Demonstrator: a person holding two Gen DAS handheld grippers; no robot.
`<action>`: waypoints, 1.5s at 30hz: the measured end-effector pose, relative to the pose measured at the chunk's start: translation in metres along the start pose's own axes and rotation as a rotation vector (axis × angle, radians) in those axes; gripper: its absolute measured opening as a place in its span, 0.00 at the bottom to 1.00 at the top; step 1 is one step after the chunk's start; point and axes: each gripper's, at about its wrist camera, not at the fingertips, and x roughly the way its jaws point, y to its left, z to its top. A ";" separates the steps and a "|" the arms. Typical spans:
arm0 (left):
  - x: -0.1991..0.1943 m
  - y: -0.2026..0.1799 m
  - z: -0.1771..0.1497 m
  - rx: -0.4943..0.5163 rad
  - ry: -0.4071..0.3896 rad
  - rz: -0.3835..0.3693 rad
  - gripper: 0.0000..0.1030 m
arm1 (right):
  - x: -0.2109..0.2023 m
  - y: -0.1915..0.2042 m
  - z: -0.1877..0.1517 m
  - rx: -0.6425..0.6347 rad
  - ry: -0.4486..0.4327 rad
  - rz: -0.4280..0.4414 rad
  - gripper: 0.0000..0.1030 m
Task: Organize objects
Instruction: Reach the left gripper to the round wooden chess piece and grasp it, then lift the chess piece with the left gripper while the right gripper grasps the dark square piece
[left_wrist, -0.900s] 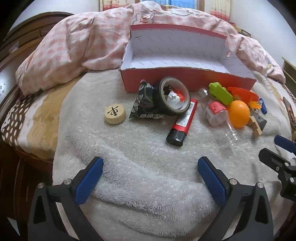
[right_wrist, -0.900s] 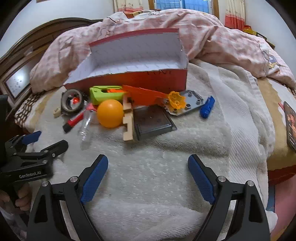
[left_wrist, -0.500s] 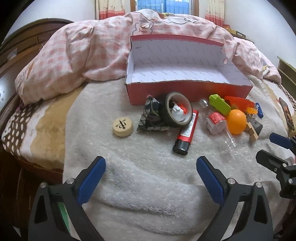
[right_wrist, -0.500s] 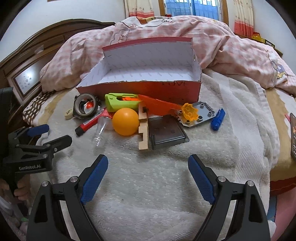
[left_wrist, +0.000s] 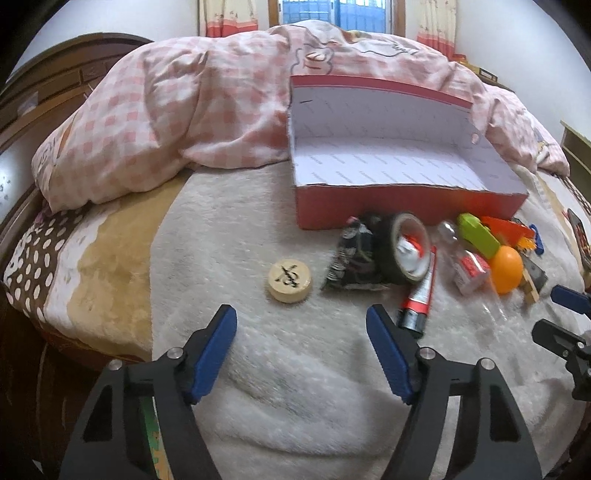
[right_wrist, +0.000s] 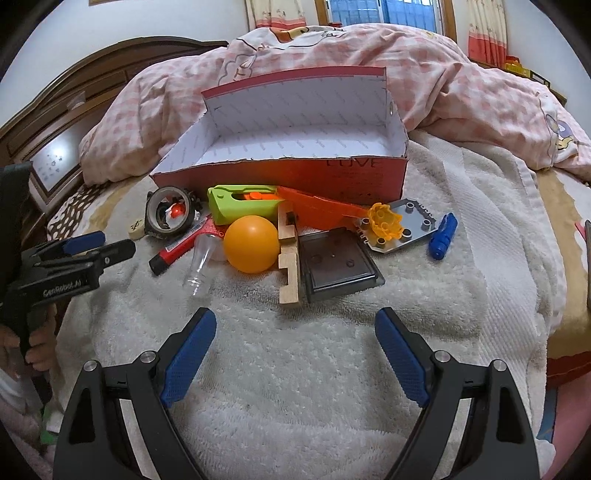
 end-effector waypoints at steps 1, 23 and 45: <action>0.001 0.001 0.001 -0.002 0.000 0.001 0.71 | 0.000 -0.001 0.001 0.004 0.000 0.000 0.87; 0.033 0.008 0.017 0.013 0.015 -0.041 0.63 | 0.009 -0.010 0.013 0.044 0.018 -0.010 0.83; 0.011 -0.009 0.001 0.034 0.047 -0.186 0.30 | 0.008 -0.012 0.014 0.055 0.011 0.007 0.83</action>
